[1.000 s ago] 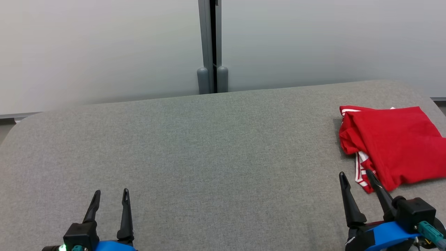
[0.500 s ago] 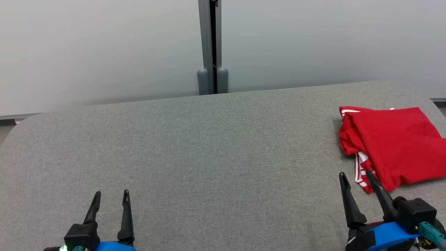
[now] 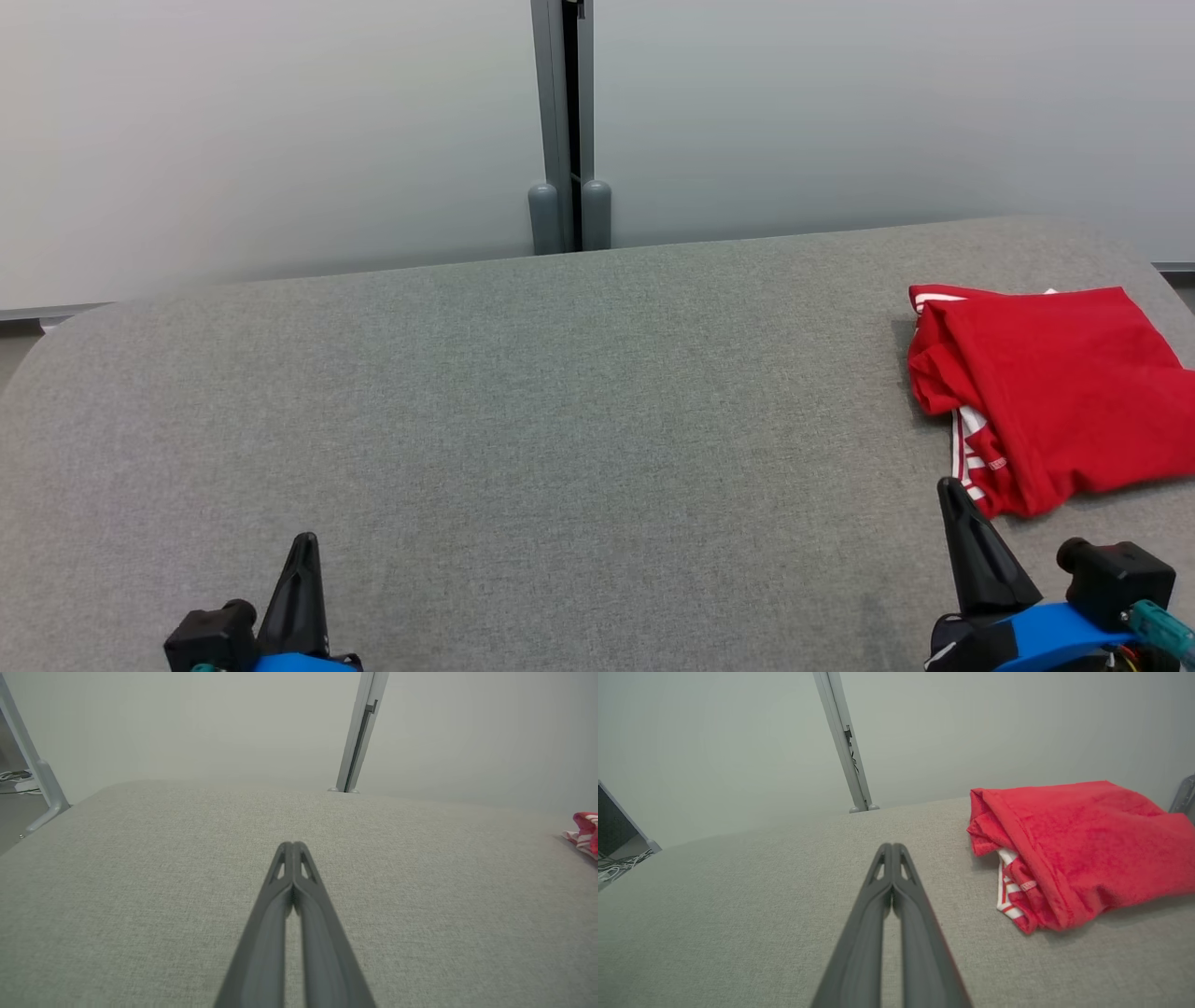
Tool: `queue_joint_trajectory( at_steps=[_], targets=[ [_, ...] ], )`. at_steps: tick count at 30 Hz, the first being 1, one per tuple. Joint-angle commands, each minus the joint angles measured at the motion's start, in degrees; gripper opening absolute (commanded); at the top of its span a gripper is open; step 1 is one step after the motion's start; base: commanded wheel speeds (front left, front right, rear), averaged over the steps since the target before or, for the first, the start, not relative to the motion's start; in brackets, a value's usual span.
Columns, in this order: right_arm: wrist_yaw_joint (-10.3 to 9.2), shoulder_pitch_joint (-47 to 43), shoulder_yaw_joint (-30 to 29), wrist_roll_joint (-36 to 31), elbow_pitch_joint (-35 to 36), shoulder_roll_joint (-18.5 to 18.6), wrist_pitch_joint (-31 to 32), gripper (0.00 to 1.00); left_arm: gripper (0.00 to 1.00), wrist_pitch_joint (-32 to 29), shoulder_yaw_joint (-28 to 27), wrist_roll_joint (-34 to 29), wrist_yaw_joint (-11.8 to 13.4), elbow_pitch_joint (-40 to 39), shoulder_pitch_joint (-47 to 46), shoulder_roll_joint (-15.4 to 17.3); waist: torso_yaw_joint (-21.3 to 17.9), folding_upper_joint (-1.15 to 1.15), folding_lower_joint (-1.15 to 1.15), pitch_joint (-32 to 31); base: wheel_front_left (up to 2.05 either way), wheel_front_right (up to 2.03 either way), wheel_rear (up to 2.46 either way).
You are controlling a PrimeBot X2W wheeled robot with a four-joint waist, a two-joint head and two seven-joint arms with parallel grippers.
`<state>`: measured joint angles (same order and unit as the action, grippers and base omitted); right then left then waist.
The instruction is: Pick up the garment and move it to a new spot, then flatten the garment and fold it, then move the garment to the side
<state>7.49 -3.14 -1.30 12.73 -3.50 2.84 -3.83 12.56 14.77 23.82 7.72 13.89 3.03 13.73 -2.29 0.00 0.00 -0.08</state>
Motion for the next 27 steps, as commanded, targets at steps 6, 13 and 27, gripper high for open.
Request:
queue_joint_trajectory(
  at_steps=[6, 13, 27],
  targets=[
    [0.0, 1.65, -0.34, 8.79, -0.37, 0.4, 0.83, 0.0, 0.0, -1.86, -2.63, 7.3, -1.65, -0.62, -1.94, -0.67, 0.15, 0.0, 0.0, 0.01, 0.0, 0.0, 0.0],
    [0.0, 2.53, -0.6, 16.1, -1.39, 0.57, 1.61, 0.0, 0.0, -3.52, -4.45, 13.5, -3.01, -0.42, -2.81, -1.62, 0.28, 0.0, 0.0, 0.03, 0.0, 0.0, 0.0],
    [0.0, 3.97, -1.14, 28.99, -3.14, 0.8, 3.03, 0.0, 0.0, -6.52, -7.72, 24.48, -5.46, -0.4, -4.24, -3.33, 0.55, 0.0, 0.0, 0.06, 0.0, 0.0, 0.0]
  ],
)
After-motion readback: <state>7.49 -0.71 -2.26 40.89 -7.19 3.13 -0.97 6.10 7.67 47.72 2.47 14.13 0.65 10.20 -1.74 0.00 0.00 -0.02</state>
